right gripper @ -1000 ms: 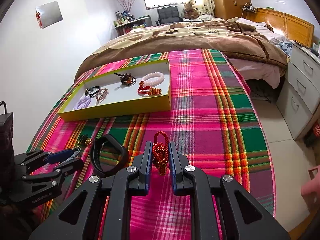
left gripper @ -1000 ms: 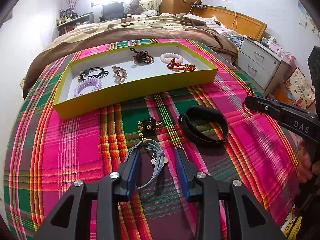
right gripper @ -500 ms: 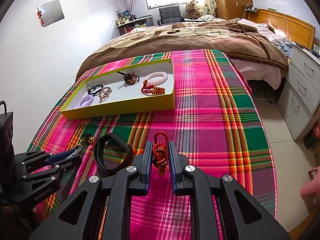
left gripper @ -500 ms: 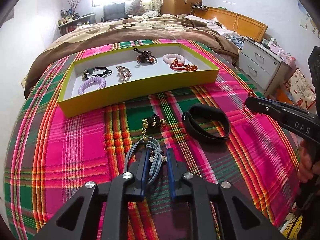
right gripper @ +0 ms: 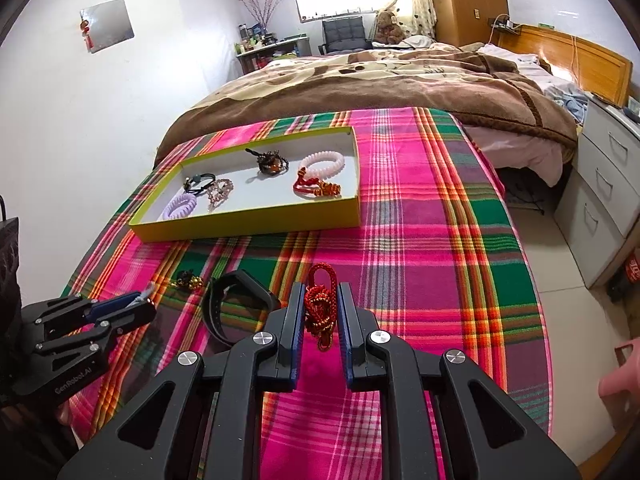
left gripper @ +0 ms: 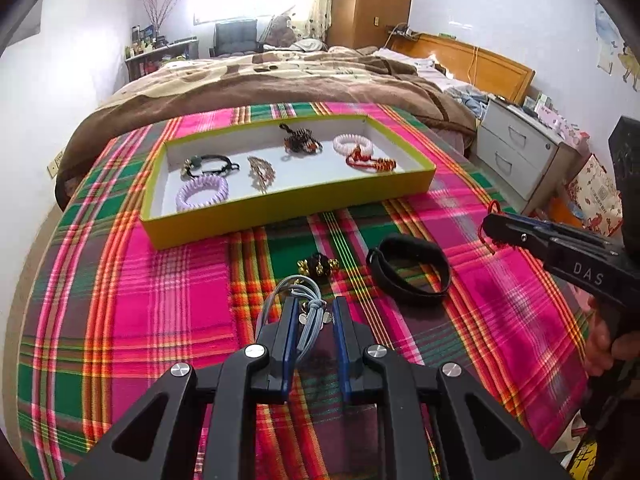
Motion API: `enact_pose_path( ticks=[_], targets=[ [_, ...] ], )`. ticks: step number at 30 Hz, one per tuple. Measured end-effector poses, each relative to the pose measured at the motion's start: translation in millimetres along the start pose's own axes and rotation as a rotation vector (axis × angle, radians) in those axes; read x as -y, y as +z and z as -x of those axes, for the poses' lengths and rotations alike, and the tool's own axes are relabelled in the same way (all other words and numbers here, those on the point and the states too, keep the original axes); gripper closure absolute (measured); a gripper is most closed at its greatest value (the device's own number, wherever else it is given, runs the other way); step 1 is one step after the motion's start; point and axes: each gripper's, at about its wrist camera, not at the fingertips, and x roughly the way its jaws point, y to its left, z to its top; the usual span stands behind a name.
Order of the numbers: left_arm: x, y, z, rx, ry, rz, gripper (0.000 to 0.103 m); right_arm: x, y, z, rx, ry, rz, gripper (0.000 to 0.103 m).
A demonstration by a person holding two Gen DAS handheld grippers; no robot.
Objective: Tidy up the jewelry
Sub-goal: 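Carry the gray cord hair tie and red coiled ornament into the box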
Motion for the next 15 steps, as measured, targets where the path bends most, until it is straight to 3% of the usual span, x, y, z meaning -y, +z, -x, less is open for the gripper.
enact_pose_path(
  ticks=[15],
  targets=[
    [-24,20,19,0.065,0.015,0.037,0.086,-15,16,5,0.032,0.018,0.024,0.087]
  ],
)
